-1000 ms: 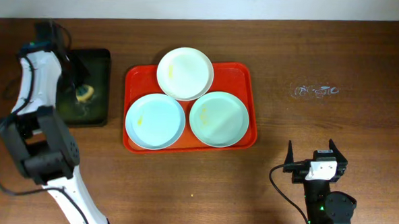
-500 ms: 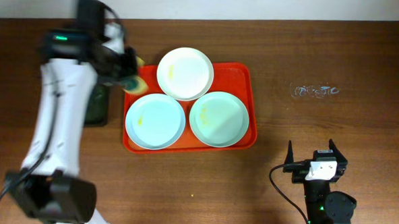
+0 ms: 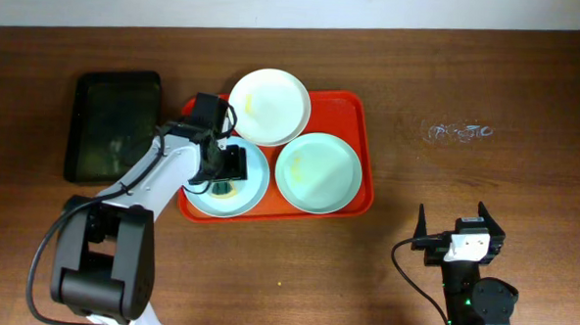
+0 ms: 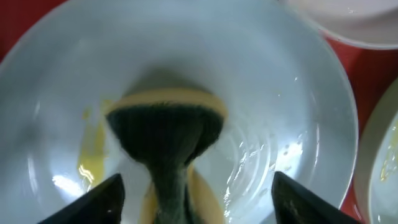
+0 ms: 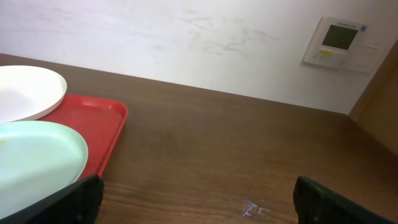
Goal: Clean dirty plates on tray and stack at the side
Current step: 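Carry the sponge with the left gripper onto the left blue plate, then reach the right gripper to the rim of the left blue plate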
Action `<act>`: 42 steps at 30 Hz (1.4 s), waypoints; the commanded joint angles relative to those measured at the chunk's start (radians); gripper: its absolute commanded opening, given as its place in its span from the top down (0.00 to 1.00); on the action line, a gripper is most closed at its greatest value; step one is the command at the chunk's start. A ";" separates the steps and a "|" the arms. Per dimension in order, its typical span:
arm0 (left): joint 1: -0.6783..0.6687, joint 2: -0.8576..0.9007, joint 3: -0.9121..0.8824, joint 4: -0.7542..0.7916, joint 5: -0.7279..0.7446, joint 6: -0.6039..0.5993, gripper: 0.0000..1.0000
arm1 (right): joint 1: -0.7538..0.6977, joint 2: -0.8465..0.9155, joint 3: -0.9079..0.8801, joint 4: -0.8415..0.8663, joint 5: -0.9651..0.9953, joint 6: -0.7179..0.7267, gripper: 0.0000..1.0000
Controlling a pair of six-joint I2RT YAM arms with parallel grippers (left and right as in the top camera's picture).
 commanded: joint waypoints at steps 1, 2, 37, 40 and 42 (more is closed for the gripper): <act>0.071 -0.087 0.192 -0.164 -0.014 0.000 0.06 | -0.006 -0.006 -0.003 -0.009 -0.002 0.011 0.02; 0.095 -0.119 0.257 -0.228 -0.014 0.000 0.01 | -0.006 -0.006 -0.003 -0.009 -0.002 0.011 0.02; 0.223 -0.307 0.387 -0.622 -0.093 0.001 0.01 | -0.006 0.730 1.247 -0.556 -0.504 0.179 0.02; 0.223 -0.307 0.387 -0.630 -0.093 0.001 0.01 | -0.005 1.026 1.415 -0.731 -0.963 0.191 0.02; 0.223 -0.307 0.387 -0.629 -0.093 0.001 0.01 | 0.044 1.204 1.415 -0.716 -1.075 0.248 0.09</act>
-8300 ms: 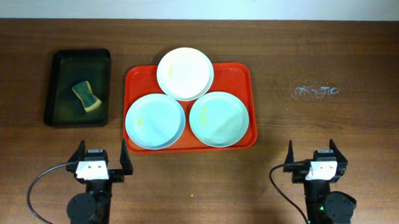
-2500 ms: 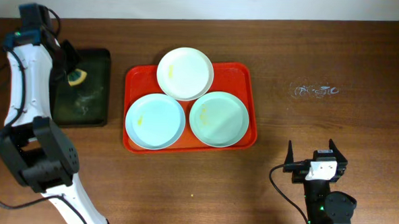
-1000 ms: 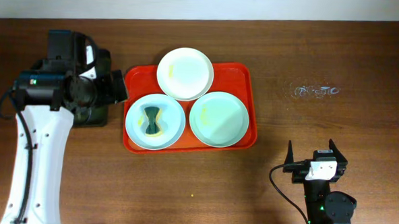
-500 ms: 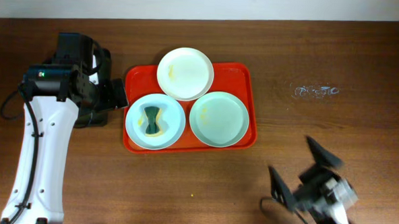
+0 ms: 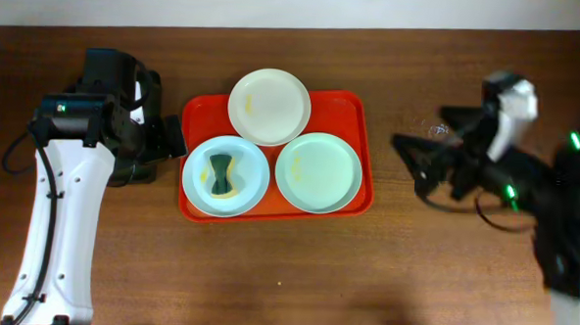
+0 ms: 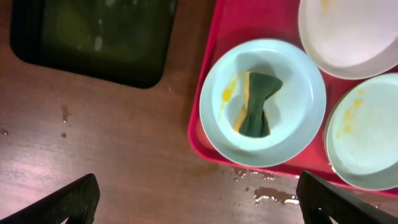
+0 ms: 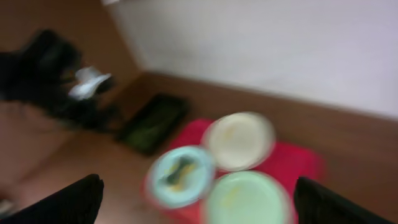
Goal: Clean dirty plates on tray and stack at the side
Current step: 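Reach the right gripper to the rim of the left blue plate, then hold the plate with the right gripper and scrub it with the left-held sponge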
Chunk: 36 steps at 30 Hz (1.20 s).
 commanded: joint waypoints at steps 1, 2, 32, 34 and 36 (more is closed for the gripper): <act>0.005 -0.003 0.001 0.000 0.008 0.001 0.01 | 0.082 0.179 0.023 -0.032 -0.186 0.034 0.16; 0.005 -0.003 0.001 0.000 0.008 0.001 0.01 | 0.158 0.247 0.024 -0.065 -0.048 0.039 0.23; 0.005 -0.003 -0.006 0.003 0.008 0.001 0.00 | 0.653 1.186 0.370 0.112 0.701 0.241 0.49; 0.005 -0.003 -0.006 0.009 0.009 0.001 0.00 | 0.653 1.197 0.369 0.101 0.702 0.241 0.50; 0.005 -0.003 -0.006 0.010 0.009 0.001 0.00 | 0.654 1.200 0.366 0.090 0.701 0.241 0.50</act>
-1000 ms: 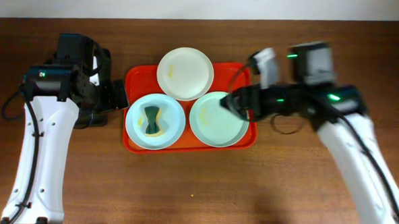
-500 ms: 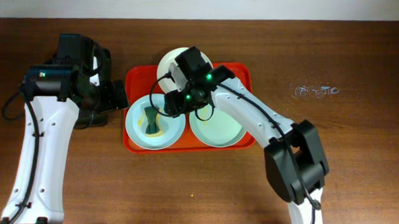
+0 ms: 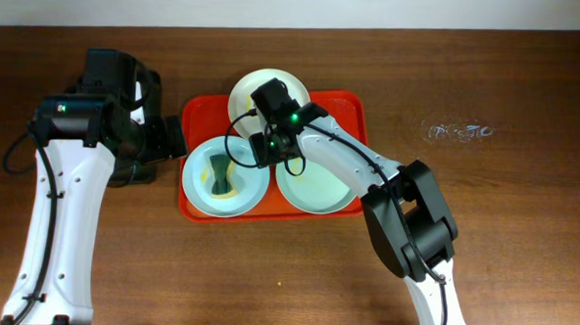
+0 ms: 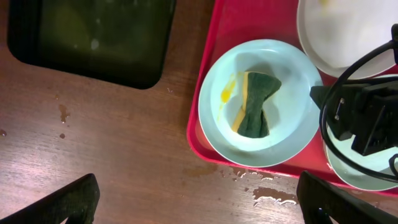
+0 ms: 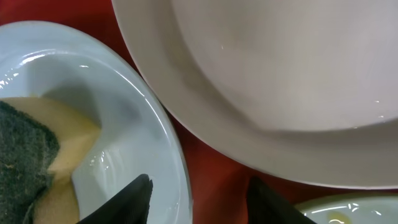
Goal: Clean dirty plates on tray and stack at the side
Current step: 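Hold the plate with the right gripper and scrub it with the left-held sponge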
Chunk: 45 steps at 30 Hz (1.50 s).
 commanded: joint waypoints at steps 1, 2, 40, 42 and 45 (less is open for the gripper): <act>0.005 -0.003 -0.004 0.005 0.005 0.001 0.00 | 0.009 0.017 0.010 -0.018 0.019 0.010 0.50; 0.005 -0.003 -0.004 0.005 0.005 0.001 0.00 | 0.010 0.017 0.010 -0.024 0.019 0.010 0.50; -0.111 0.052 -0.522 0.688 0.263 -0.037 0.30 | 0.010 0.018 0.009 -0.186 -0.046 0.081 0.96; -0.111 0.108 -0.522 0.704 0.261 -0.052 0.31 | 0.010 0.018 0.009 -0.185 -0.045 0.080 0.96; -0.110 0.159 -0.522 0.728 0.248 -0.052 0.37 | 0.010 0.018 0.009 -0.185 -0.045 0.080 0.96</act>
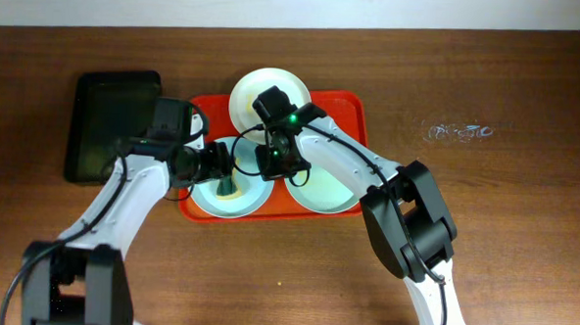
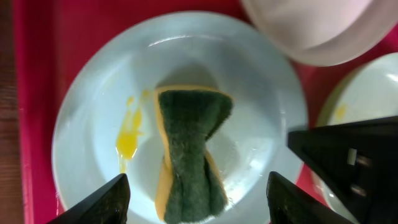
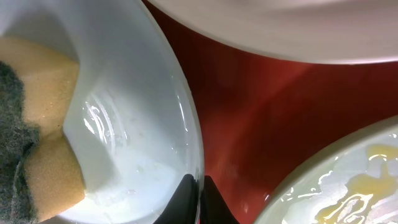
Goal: Clean dirty plates on tray and stack at the side
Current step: 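Hold the plate with the right gripper and scrub it with the left-held sponge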
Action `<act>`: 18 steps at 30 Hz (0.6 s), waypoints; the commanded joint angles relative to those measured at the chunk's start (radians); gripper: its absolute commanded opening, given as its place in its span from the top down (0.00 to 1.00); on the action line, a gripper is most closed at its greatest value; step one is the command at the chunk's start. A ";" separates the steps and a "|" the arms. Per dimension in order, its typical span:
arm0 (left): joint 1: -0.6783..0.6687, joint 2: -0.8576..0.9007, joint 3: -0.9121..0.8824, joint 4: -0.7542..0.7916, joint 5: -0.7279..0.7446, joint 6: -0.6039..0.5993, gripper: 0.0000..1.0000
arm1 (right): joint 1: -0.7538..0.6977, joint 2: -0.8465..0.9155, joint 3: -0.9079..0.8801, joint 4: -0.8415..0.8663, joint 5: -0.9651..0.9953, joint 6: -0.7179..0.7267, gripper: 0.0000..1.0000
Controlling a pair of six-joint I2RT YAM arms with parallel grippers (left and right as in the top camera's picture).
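Observation:
A light blue plate (image 2: 261,106) with a yellow smear (image 2: 127,144) sits at the front left of the red tray (image 1: 355,136). A green-and-yellow sponge (image 2: 189,149) lies pinched in the middle on the plate. My left gripper (image 2: 196,200) hangs open just above the plate, one finger (image 2: 102,200) on each side of the sponge. My right gripper (image 3: 198,190) is shut on the plate's right rim (image 3: 189,118). A white plate (image 1: 268,101) and a pale green plate (image 1: 321,181) with yellow smears are also on the tray.
A black tray (image 1: 110,125) lies on the wooden table (image 1: 484,210) left of the red tray. Both arms (image 1: 349,160) cross over the tray's middle. A wet mark (image 1: 458,132) shows on the table at the right.
My left gripper was high beside the tray's left edge; now it is low over the blue plate, open around the sponge. My right gripper, open at the plate's rim then, is shut on it.
At first my left gripper was down at the sponge in the blue plate while the right arm rested at the front right. Then the left was raised beside the tray, sponge left behind. The right arrived open at the plate's rim and now grips it, left lowered again.

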 commanded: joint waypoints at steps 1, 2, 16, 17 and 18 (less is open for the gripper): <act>-0.002 0.035 -0.007 0.022 -0.014 -0.011 0.38 | 0.002 0.017 0.007 -0.004 0.002 -0.006 0.96; -0.003 0.035 -0.007 0.032 -0.014 -0.011 0.40 | 0.002 0.017 0.007 0.002 0.002 -0.006 0.96; -0.038 0.142 -0.007 0.074 -0.103 -0.021 0.73 | 0.002 0.017 0.007 0.009 0.002 -0.006 0.96; -0.037 0.142 -0.007 0.072 -0.150 -0.021 0.81 | 0.002 0.017 0.007 0.009 0.002 -0.006 0.96; -0.035 0.142 -0.007 0.068 -0.180 -0.020 0.94 | 0.002 0.017 0.007 0.009 0.002 -0.006 0.96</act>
